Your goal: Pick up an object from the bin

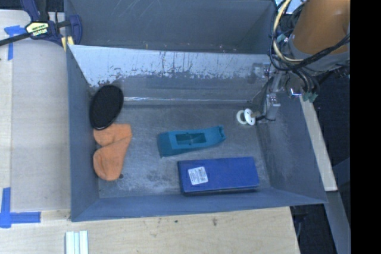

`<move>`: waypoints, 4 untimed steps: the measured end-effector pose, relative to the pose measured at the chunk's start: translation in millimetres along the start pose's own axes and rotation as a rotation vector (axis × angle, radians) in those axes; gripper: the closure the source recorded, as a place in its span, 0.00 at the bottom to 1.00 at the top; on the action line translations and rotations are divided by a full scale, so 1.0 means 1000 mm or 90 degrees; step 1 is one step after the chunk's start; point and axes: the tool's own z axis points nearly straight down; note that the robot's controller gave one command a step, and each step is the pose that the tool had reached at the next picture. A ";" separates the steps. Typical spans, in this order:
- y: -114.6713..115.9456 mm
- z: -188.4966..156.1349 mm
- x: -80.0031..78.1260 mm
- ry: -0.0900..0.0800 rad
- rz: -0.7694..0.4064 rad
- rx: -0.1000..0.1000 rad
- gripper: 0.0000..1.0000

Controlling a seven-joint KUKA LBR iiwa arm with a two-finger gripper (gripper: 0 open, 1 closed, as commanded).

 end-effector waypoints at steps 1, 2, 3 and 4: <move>0.000 -0.005 -0.001 -0.005 -0.001 0.001 0.00; 0.049 0.040 0.002 -0.008 -0.024 0.002 0.00; 0.059 0.081 0.015 -0.004 -0.047 -0.004 0.00; 0.044 0.117 0.023 -0.004 -0.043 0.003 0.00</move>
Offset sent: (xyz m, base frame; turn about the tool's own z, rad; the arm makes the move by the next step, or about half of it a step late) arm -0.0066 0.0864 -0.0724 -0.0680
